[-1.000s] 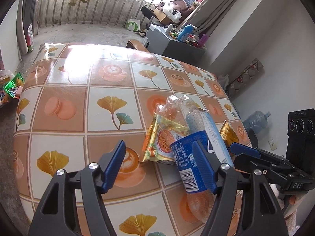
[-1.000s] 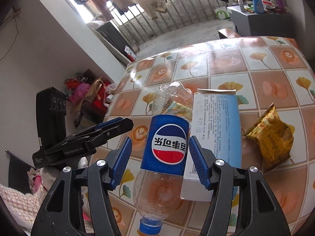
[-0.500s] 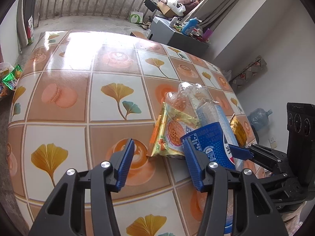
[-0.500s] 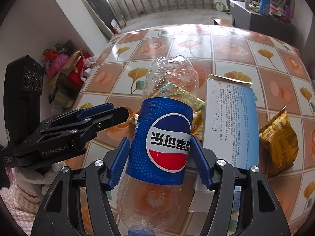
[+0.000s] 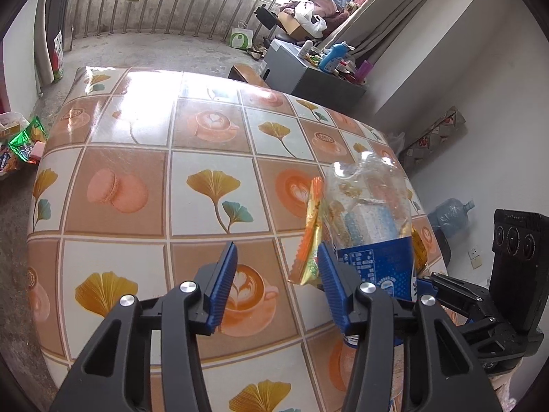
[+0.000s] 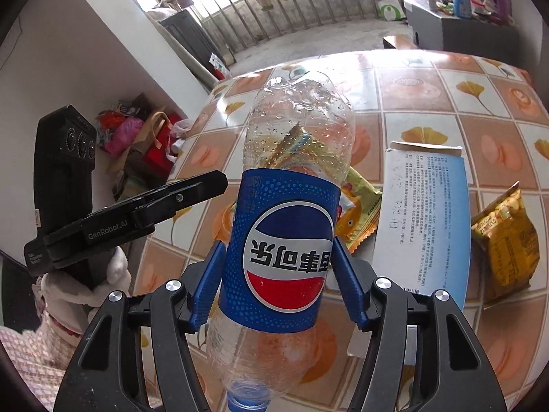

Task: Collect trash
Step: 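Lift the Pepsi bottle with the right tool while left tool grasps gold snack packet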

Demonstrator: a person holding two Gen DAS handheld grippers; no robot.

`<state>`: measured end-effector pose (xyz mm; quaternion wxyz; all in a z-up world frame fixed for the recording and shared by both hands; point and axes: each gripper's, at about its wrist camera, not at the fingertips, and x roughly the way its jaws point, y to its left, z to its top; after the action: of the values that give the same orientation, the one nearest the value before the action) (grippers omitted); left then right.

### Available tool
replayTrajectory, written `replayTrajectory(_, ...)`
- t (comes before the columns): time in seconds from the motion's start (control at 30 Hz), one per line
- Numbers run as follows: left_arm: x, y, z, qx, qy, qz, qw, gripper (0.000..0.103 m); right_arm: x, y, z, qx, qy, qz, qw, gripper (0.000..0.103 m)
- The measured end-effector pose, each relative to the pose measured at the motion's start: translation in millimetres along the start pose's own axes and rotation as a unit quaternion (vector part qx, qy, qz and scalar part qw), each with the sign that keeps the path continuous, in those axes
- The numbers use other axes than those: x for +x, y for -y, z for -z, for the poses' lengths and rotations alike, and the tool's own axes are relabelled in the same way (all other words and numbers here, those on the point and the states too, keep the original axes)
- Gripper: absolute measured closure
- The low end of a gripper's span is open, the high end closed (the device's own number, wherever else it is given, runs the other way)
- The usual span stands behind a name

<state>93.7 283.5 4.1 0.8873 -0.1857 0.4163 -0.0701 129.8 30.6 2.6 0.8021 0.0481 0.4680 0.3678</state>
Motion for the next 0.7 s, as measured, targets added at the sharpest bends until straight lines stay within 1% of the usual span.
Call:
replayTrajectory(0.2,-19,15,-14,0.009,0.026,0.005,0.9996,0.056,-43,18,4,0.038,0.044,-0.073,0.996,0.045)
replayTrajectory(0.3,-22,31,-16,0.019,0.031,0.012,0.9993,0.056,-67,29,9,0.052,0.068,-0.09,0.992,0.045)
replayTrajectory(0.47,-21,64,-17,0.05,0.028,0.031,0.9979,0.056,-106,54,19,0.08,0.111,-0.09,0.986,0.045)
replayTrajectory(0.6,-14,96,-19,0.08,0.022,0.049,0.9954,0.056,-135,81,31,0.107,0.142,-0.063,0.982,0.045)
replayTrajectory(0.7,-5,121,-21,0.103,0.017,0.062,0.9926,0.056,-150,103,41,0.13,0.154,-0.038,0.979,0.045)
